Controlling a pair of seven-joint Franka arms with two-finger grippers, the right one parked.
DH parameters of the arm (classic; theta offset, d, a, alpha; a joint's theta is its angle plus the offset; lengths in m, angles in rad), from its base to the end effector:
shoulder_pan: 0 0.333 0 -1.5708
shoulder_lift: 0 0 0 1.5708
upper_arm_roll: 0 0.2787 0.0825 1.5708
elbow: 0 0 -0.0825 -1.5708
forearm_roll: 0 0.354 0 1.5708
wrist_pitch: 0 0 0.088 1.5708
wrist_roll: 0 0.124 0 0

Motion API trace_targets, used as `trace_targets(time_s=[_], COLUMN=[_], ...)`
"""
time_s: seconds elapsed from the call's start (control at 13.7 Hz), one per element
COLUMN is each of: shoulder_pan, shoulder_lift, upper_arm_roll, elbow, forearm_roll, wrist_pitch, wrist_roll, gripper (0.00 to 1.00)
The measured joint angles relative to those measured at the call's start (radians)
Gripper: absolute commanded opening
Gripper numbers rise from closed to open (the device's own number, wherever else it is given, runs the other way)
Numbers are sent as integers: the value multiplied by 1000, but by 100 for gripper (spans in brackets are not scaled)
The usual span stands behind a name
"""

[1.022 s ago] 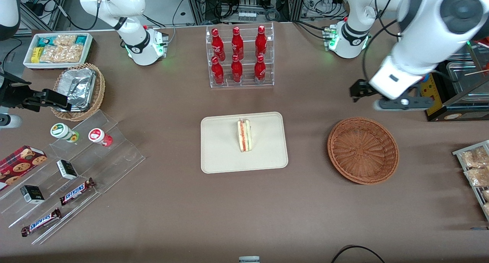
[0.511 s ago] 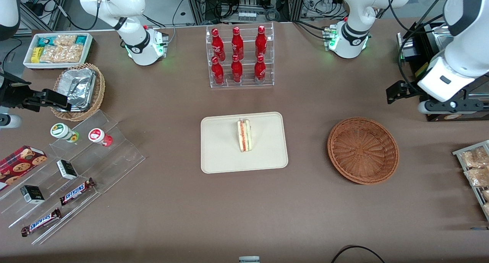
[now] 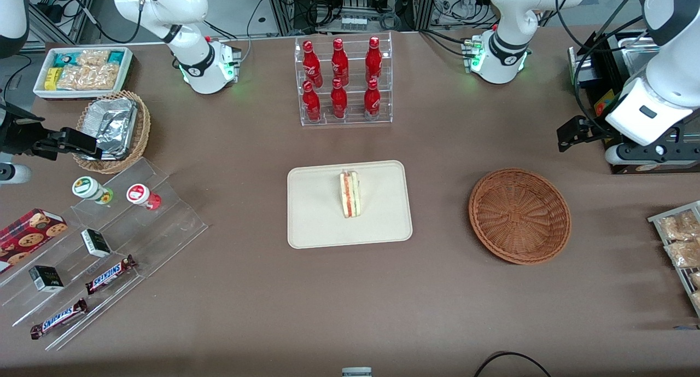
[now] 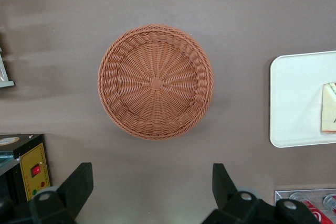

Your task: Place sandwich from basket to tray

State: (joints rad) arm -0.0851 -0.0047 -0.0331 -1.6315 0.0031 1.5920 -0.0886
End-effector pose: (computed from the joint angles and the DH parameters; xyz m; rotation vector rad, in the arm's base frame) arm 0.5193 -0.0613 0.5477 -3.1340 0.0466 0.0537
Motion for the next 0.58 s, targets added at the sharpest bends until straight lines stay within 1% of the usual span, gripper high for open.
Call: trace_targets(time_s=[0.22, 0.58], shoulder_pan=[15, 59], shoulder_lift=[7, 8], upper_arm_roll=[-1, -2], elbow=[35, 43], forearm_roll=[1, 1], wrist_pitch=[-22, -33], wrist_roll=[0, 5], gripper=[100, 100])
